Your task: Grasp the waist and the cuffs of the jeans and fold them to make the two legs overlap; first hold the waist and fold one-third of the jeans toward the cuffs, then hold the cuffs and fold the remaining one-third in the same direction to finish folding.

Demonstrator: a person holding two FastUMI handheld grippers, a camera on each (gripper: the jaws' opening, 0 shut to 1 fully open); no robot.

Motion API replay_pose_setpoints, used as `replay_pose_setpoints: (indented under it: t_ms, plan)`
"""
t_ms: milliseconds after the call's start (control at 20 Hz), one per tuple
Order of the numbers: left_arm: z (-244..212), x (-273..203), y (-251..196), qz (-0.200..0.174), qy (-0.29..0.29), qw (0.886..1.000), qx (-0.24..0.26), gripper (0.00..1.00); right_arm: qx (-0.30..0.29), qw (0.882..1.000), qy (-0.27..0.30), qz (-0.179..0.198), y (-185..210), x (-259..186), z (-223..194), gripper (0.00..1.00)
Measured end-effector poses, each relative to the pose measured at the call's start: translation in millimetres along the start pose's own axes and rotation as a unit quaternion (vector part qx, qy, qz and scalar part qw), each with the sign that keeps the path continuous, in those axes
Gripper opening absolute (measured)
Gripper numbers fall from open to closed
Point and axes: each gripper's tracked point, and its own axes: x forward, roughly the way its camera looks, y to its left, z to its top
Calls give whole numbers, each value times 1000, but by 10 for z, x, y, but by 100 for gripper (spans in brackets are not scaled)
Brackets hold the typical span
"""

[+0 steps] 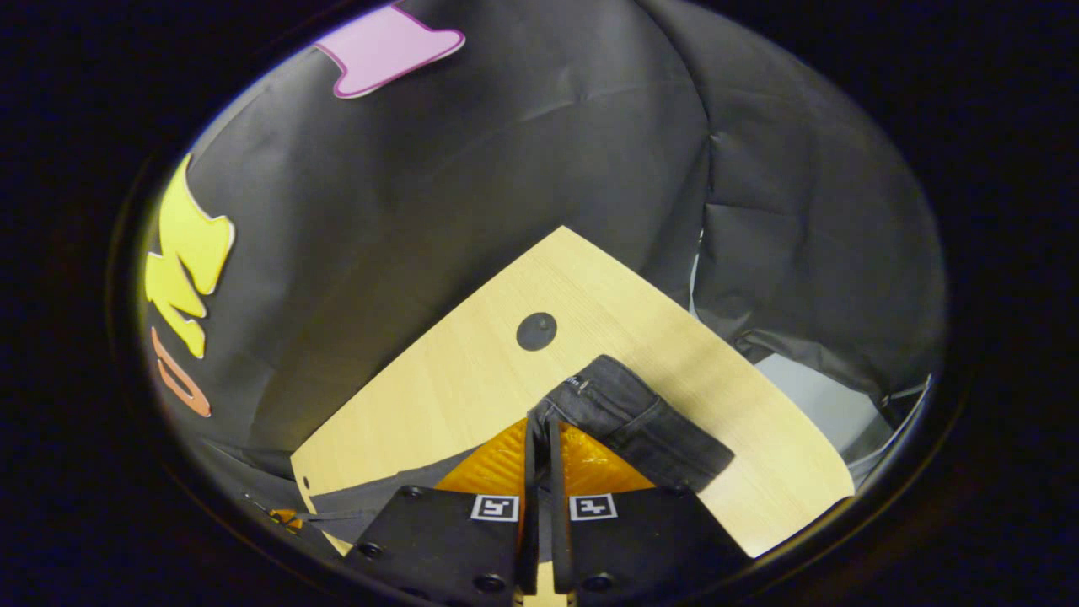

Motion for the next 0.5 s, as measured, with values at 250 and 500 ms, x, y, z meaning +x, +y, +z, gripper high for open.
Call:
replay_pose_setpoints:
  t_ms: [250, 500]
  plan:
    - [59, 467, 136, 22, 7, 1000, -6, 4, -47, 999, 7, -13, 46, 453, -14, 7]
    - [35, 676, 236, 40, 22, 999, 5, 8, -71, 997, 11, -32, 38, 516, -61, 9]
